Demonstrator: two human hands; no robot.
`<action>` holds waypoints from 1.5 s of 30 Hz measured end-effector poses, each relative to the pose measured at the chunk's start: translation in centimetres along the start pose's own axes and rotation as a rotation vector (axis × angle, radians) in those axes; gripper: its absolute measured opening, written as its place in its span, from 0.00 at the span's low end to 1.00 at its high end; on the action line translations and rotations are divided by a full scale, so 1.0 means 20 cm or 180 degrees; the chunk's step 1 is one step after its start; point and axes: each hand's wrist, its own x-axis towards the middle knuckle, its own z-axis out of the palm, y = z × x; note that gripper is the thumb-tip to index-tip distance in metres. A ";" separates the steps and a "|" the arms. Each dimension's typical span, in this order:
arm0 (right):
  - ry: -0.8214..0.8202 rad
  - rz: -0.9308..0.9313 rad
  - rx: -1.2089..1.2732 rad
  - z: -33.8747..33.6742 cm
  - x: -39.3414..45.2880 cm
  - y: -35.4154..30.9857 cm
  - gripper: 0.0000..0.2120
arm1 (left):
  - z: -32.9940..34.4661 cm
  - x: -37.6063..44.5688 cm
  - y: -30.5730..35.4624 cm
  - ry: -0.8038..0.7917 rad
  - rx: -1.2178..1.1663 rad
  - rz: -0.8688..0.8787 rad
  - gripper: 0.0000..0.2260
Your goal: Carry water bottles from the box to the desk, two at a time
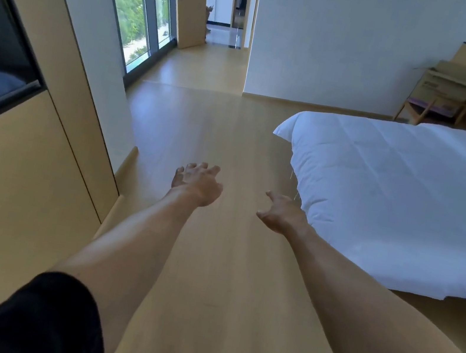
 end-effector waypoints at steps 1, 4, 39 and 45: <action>0.0011 -0.0005 -0.0005 -0.02 0.09 0.01 0.31 | 0.00 0.09 0.00 -0.0025 -0.0023 -0.0019 0.23; 0.0036 0.0012 -0.0022 -0.06 0.34 0.02 0.31 | 0.03 0.35 0.01 -0.0067 -0.0041 -0.0019 0.23; -0.0014 0.0143 -0.0259 -0.78 4.10 -0.27 0.29 | -0.30 4.21 0.02 -0.0134 0.0158 0.0484 0.24; -0.0089 0.0130 -0.0221 -1.01 4.81 -0.30 0.28 | -0.45 4.89 0.11 -0.0012 0.0041 0.0327 0.24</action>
